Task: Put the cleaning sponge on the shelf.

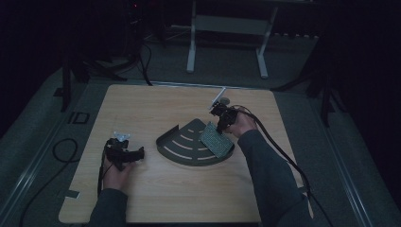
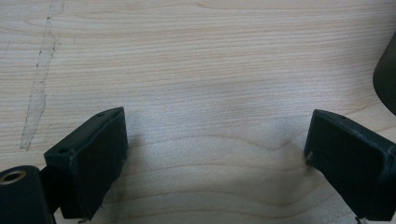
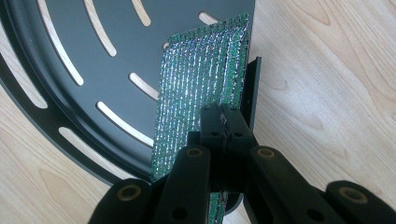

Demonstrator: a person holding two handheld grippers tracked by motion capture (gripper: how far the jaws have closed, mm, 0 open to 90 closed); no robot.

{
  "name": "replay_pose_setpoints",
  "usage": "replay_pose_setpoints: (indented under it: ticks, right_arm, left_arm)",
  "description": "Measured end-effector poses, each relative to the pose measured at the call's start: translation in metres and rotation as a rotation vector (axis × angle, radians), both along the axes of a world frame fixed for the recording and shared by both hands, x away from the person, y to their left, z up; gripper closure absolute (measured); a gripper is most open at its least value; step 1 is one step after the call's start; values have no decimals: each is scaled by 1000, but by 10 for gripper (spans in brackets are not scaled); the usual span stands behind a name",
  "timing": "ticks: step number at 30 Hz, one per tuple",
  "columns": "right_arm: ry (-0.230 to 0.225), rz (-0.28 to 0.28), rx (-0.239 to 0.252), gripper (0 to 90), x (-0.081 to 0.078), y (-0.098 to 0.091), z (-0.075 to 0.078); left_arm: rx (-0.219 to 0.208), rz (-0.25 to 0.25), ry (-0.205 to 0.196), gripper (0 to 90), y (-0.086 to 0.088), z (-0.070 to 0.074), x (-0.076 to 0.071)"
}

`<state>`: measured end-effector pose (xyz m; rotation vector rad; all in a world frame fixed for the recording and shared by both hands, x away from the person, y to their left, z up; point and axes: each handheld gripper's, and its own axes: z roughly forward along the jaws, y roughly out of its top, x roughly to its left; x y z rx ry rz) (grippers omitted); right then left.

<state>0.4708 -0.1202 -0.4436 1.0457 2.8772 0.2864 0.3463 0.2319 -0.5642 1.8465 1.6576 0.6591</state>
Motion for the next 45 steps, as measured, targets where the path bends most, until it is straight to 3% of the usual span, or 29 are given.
replay_pose_setpoints:
  ticks: [12, 24, 33, 45]
  right_arm:
    - [-3, 5, -1, 883, 0, -1, 0]
    - [-16, -12, 4, 767, -1, -7, 4]
    - [-50, -19, 23, 626, -8, -13, 14]
    - [-88, -93, 132, 474, -18, -40, 18]
  left_arm:
    - [0, 0, 0, 65, 0, 0, 0]
    - [0, 0, 0, 64, 0, 0, 0]
    - [0, 0, 0, 64, 0, 0, 0]
    - [0, 0, 0, 65, 0, 0, 0]
